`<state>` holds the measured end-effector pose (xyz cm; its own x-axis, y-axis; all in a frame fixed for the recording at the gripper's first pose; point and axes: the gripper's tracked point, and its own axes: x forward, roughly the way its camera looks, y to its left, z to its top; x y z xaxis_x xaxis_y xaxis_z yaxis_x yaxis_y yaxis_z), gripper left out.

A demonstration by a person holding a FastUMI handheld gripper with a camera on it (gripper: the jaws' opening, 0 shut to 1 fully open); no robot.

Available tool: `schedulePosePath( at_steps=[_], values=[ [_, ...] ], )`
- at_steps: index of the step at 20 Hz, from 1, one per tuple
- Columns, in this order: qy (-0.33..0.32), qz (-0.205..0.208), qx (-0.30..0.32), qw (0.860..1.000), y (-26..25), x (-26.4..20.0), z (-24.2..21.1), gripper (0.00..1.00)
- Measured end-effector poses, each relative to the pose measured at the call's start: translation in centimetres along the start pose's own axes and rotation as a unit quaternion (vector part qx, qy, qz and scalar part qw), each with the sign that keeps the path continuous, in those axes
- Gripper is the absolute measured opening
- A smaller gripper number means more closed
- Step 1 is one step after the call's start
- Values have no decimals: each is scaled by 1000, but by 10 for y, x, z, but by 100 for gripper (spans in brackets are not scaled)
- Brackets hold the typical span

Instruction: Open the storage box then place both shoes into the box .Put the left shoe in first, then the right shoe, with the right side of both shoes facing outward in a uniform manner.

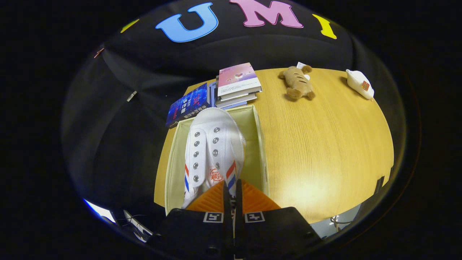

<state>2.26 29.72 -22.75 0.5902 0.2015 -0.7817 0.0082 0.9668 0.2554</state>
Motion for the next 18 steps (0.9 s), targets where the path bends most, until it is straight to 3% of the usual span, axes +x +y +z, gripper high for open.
schedulePosePath(
  at_steps=[3, 5, 7, 9, 11, 12, 13, 14, 18],
  values=[
    [7, -18, -9, 1000, -6, 7, -9, 7],
    [9, -9, -12, 1000, 1, 5, -13, 15],
    [-20, 22, -6, 1000, 18, -5, 0, 44],
    [-51, 33, -20, 998, 21, -22, 19, 44],
    [-80, 33, -37, 996, 18, -44, 34, 81],
    [-93, 30, -41, 994, 12, -53, 41, 92],
    [-108, 28, -42, 993, 6, -64, 49, 92],
    [-119, 27, -42, 992, 0, -73, 54, 99],
    [-164, 13, -44, 985, -34, -106, 72, 99]
  ],
)
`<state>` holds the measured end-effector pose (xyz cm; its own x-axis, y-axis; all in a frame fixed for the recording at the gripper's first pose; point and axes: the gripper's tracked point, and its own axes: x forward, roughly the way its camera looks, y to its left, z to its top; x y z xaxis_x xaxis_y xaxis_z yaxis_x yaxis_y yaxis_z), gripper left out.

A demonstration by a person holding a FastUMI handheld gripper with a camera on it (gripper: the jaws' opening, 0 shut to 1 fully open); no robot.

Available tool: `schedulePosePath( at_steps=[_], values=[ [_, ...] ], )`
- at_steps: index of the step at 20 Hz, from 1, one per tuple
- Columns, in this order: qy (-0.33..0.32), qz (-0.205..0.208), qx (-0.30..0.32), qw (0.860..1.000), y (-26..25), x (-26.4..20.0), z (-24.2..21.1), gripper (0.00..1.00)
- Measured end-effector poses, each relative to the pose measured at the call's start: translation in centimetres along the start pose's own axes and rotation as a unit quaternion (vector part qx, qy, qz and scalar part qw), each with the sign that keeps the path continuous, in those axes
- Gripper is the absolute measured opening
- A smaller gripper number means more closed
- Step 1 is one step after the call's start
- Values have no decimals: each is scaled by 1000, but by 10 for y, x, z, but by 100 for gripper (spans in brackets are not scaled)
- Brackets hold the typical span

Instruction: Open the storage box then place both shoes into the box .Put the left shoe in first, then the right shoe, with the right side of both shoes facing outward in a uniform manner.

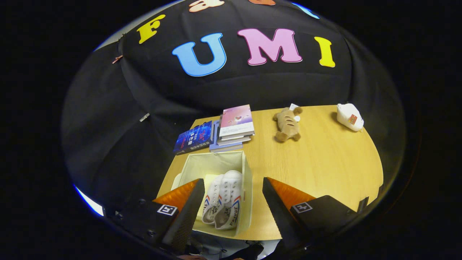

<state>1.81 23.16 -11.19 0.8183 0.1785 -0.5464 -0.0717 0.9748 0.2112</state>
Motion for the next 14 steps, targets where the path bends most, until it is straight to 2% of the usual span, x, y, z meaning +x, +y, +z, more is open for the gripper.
schedulePosePath(
  at_steps=[4, 6, 11, 14],
  values=[
    [-78, -16, -29, 996, -45, -36, 45, 99],
    [-115, -5, -40, 992, -56, -51, 68, 99],
    [-201, 7, -74, 977, -92, -91, 119, 99],
    [-235, 5, -104, 967, -121, -110, 130, 99]
  ],
)
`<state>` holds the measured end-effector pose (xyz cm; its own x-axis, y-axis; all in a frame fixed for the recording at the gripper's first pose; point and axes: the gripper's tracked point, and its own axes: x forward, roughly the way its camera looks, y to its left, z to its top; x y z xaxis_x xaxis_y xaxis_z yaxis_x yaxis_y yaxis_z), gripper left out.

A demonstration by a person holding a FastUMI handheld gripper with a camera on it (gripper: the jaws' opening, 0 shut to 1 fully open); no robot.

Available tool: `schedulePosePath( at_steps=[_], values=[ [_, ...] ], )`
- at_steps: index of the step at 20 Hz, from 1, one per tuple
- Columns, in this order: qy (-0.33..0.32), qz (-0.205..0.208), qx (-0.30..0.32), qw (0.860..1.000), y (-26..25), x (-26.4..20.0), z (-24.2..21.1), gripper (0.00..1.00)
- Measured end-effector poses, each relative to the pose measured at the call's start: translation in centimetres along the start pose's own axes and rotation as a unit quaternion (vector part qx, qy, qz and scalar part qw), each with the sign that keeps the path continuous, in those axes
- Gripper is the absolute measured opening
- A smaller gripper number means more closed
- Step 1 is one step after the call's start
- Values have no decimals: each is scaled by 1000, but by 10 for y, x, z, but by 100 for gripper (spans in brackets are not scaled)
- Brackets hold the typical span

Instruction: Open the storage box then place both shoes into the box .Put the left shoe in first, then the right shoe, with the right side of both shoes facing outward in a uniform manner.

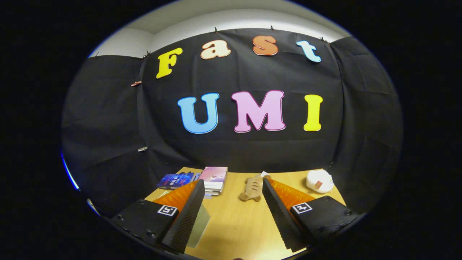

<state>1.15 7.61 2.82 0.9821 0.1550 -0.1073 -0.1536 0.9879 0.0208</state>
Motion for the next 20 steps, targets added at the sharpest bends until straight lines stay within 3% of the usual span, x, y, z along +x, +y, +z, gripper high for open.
schedulePosePath(
  at_steps=[3, 6, 13, 20],
  values=[
    [-7, 3, 0, 1000, -28, -14, -5, 99],
    [-21, -48, 0, 999, -73, -24, -11, 99],
    [-90, -86, 72, 990, -96, -50, -6, 98],
    [-92, -98, 18, 991, -99, -58, -6, 98]
  ],
)
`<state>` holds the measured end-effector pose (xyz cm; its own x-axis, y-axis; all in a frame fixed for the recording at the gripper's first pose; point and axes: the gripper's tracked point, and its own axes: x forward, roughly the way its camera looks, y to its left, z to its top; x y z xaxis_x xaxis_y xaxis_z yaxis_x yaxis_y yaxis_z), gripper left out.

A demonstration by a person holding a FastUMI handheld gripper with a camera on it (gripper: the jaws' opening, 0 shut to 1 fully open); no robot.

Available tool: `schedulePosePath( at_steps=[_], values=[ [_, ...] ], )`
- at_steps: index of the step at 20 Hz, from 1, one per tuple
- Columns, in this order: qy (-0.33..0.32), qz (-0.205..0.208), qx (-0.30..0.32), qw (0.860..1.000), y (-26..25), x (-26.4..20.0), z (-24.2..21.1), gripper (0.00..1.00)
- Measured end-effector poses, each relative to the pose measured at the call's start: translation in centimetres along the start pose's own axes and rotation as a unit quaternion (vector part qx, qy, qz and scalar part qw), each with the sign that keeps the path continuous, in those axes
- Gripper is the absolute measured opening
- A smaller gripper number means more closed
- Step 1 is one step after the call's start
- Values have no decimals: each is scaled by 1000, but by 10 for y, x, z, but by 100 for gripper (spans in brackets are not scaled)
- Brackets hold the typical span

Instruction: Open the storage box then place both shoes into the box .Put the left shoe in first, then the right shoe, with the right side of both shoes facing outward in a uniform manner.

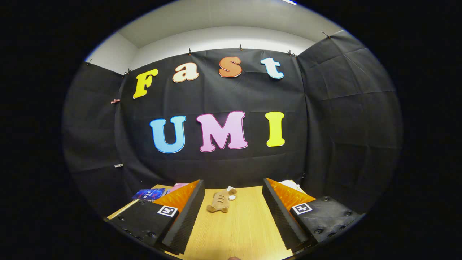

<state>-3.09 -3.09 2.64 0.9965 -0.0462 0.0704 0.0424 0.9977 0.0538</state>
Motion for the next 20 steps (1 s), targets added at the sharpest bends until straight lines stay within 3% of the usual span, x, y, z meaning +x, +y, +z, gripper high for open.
schedulePosePath(
  at_steps=[20],
  values=[
    [27, 33, -19, 999, 22, -11, -10, 98]
  ],
)
